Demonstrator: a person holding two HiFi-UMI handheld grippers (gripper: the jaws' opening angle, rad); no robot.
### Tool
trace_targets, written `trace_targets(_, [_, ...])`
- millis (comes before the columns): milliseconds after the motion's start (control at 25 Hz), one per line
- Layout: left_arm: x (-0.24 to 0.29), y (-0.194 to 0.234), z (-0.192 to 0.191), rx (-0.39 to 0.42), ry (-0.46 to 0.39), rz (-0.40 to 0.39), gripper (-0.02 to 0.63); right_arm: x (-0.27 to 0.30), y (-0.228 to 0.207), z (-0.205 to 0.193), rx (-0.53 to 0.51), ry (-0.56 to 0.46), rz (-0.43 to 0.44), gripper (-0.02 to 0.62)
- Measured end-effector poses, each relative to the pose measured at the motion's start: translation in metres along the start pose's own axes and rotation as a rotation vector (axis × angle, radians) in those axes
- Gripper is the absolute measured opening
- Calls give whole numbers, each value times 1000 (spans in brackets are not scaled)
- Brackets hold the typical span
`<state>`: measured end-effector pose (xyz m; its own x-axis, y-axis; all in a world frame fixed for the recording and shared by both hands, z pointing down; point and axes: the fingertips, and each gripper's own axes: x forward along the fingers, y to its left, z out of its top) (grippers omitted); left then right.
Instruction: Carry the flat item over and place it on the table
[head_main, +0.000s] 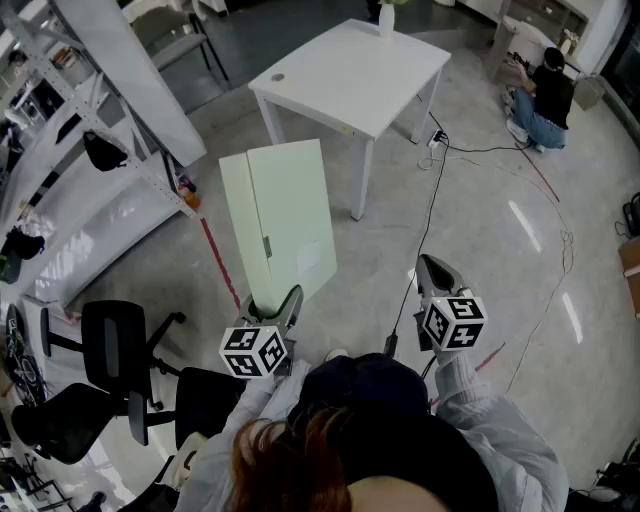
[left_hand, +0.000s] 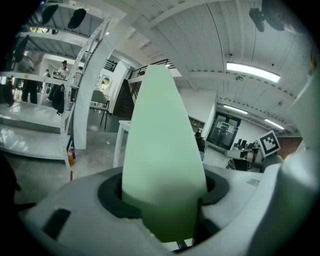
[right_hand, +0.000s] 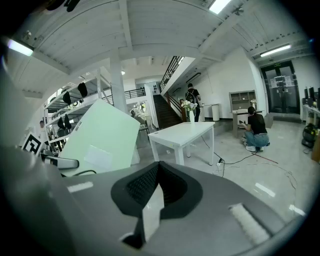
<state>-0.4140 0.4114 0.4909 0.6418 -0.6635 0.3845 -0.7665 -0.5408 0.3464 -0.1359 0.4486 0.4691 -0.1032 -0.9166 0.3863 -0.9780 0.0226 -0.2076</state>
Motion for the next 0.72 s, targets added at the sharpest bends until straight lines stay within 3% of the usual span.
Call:
trace_targets(280, [-5,7,2,30,0,-3,276,-1,17,-3,15,-24,-9,9])
trace_targets(720, [-14,8,-19,-10,1,-58,276,-17,45,-27,40,-21,-5,9])
